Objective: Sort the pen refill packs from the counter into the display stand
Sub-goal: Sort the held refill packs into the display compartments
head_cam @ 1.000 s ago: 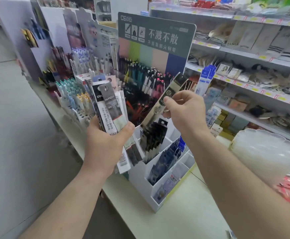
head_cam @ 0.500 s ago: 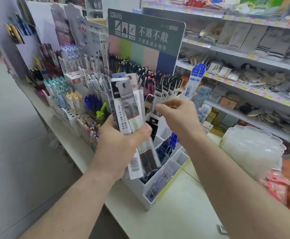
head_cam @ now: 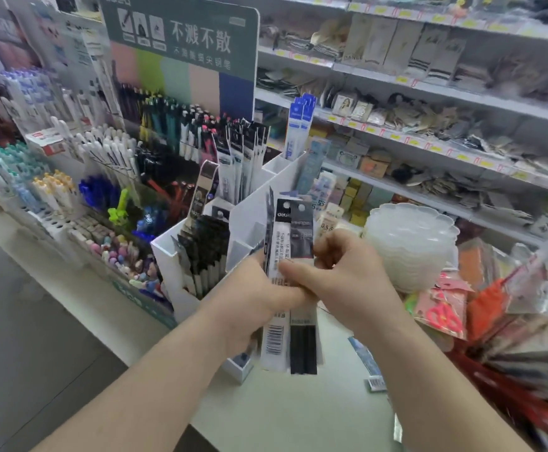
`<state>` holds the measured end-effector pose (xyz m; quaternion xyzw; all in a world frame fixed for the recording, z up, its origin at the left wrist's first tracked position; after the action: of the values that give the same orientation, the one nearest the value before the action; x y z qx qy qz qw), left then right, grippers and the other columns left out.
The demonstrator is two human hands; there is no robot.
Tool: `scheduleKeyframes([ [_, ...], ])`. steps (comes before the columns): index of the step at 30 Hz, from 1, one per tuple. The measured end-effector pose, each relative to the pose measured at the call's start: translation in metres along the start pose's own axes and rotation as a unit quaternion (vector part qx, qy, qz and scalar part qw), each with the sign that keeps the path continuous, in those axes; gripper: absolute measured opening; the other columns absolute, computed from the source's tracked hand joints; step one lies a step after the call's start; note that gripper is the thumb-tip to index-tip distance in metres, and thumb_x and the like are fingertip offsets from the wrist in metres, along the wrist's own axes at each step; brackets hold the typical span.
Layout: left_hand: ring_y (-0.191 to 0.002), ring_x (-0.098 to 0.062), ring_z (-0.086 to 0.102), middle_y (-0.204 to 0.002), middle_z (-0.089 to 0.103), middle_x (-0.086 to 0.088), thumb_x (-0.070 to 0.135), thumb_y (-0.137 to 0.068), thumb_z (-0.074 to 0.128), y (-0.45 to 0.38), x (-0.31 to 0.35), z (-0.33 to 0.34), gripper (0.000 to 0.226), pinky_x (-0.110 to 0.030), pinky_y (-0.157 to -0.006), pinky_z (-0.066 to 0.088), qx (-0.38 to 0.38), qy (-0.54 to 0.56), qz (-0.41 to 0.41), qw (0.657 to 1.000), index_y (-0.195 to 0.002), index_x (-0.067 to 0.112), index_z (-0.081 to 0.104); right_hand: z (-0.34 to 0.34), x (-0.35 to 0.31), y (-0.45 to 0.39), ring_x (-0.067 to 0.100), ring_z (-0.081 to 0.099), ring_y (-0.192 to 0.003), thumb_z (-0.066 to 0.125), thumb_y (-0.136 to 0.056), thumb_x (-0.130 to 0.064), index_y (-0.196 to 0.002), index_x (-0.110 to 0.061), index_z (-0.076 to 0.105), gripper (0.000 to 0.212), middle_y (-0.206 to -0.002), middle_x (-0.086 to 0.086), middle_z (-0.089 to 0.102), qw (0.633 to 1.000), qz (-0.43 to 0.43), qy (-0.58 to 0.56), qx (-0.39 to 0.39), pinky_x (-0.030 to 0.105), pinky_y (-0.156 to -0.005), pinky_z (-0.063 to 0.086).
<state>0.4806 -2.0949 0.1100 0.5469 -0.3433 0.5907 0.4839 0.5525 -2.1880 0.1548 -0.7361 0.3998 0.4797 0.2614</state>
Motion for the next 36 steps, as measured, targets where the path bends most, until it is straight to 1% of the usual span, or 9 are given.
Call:
scheduleKeyframes([
  [3, -0.097, -0.033, 0.070, -0.108, 0.072, -0.019, 0.002, -0.072, 0.066, -0.001, -0.012, 0.007, 0.051, -0.043, -0.079, 0.059, -0.045, 0.061, -0.050, 0.996, -0.122, 0.009, 0.065, -0.009, 0.010, 0.006, 0.017, 0.073, -0.075, 0.081, -0.079, -0.009, -0.088, -0.011, 0.069, 0.015, -0.082, 0.003, 0.076, 0.993, 0.032, -0.114, -0.018, 0.036, -0.065, 0.059],
  [8, -0.099, -0.037, 0.071, -0.108, 0.072, -0.019, 0.004, -0.071, 0.075, -0.007, -0.026, 0.010, 0.056, -0.057, -0.087, 0.056, -0.021, 0.044, -0.086, 0.995, -0.124, 0.004, 0.058, -0.026, 0.037, 0.011, 0.026, 0.074, -0.082, 0.065, -0.094, -0.012, -0.097, -0.008, 0.070, 0.007, -0.089, 0.007, 0.076, 0.966, 0.089, -0.240, 0.023, 0.048, -0.074, 0.060],
  [11, -0.094, -0.032, 0.073, -0.099, 0.075, -0.013, -0.005, -0.080, 0.075, -0.011, -0.033, 0.005, 0.045, -0.056, -0.084, 0.057, 0.017, 0.022, -0.097, 0.995, -0.121, 0.003, 0.058, -0.039, 0.049, 0.011, 0.018, 0.058, -0.059, 0.057, -0.099, -0.015, -0.088, -0.010, 0.065, 0.015, -0.067, 0.005, 0.063, 0.960, 0.102, -0.247, 0.081, 0.033, -0.057, 0.051],
  [14, -0.094, -0.028, 0.073, -0.099, 0.075, -0.010, 0.001, -0.076, 0.080, -0.014, -0.037, 0.004, 0.049, -0.055, -0.085, 0.058, 0.030, -0.005, -0.086, 0.996, -0.120, 0.006, 0.059, -0.039, 0.049, 0.014, 0.018, 0.049, -0.050, 0.056, -0.100, -0.015, -0.087, -0.014, 0.062, 0.015, -0.062, 0.006, 0.056, 0.966, 0.083, -0.230, 0.086, 0.030, -0.049, 0.042],
  [17, -0.101, -0.021, 0.072, -0.106, 0.075, -0.003, 0.005, -0.075, 0.082, -0.015, -0.036, 0.013, 0.054, -0.051, -0.093, 0.055, 0.012, -0.046, -0.056, 0.997, -0.124, 0.017, 0.060, -0.028, 0.041, 0.019, 0.010, 0.045, -0.050, 0.078, -0.082, -0.026, -0.080, -0.019, 0.063, 0.017, -0.060, -0.004, 0.055, 0.993, 0.027, -0.088, 0.070, 0.024, -0.049, 0.038],
  [20, -0.102, -0.018, 0.072, -0.106, 0.076, -0.002, 0.000, -0.070, 0.081, -0.015, -0.036, 0.020, 0.058, -0.046, -0.094, 0.056, 0.003, -0.054, -0.035, 0.998, -0.121, 0.017, 0.061, -0.016, 0.042, 0.018, 0.000, 0.060, -0.055, 0.090, -0.063, -0.034, -0.086, -0.024, 0.060, 0.039, -0.064, -0.015, 0.066, 0.997, 0.042, 0.006, 0.070, 0.020, -0.054, 0.048],
  [24, -0.103, -0.026, 0.071, -0.108, 0.074, -0.008, 0.006, -0.070, 0.072, -0.012, -0.039, 0.023, 0.054, -0.047, -0.090, 0.056, -0.035, -0.002, -0.053, 0.998, -0.123, 0.016, 0.063, -0.016, 0.044, 0.014, 0.007, 0.073, -0.073, 0.083, -0.076, -0.011, -0.093, -0.020, 0.070, 0.024, -0.080, -0.008, 0.077, 0.994, 0.054, -0.079, 0.044, 0.030, -0.065, 0.061],
  [30, -0.099, -0.031, 0.072, -0.108, 0.073, -0.014, 0.000, -0.082, 0.073, -0.010, -0.042, 0.017, 0.049, -0.043, -0.079, 0.058, -0.047, 0.049, -0.082, 0.994, -0.128, 0.010, 0.058, -0.016, 0.056, 0.015, 0.019, 0.069, -0.066, 0.069, -0.090, -0.009, -0.096, -0.008, 0.073, 0.007, -0.088, 0.011, 0.077, 0.970, 0.086, -0.227, 0.001, 0.025, -0.054, 0.051],
  [36, -0.100, -0.033, 0.071, -0.110, 0.072, -0.016, -0.003, -0.081, 0.071, -0.011, -0.045, 0.020, 0.050, -0.045, -0.079, 0.059, -0.033, 0.063, -0.093, 0.993, -0.128, 0.009, 0.057, -0.013, 0.065, 0.016, 0.029, 0.075, -0.089, 0.057, -0.098, -0.008, -0.103, -0.006, 0.070, 0.014, -0.096, 0.009, 0.077, 0.951, 0.125, -0.282, -0.006, 0.046, -0.078, 0.060],
])
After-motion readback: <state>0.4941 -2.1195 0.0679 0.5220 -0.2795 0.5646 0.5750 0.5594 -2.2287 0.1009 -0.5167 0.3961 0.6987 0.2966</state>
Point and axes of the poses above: each hand's wrist, its own y-axis away from the middle knuckle, its own z-axis out of the palm, x = y × z, the point moved 8 cm from there along -y, towards the middle knuckle
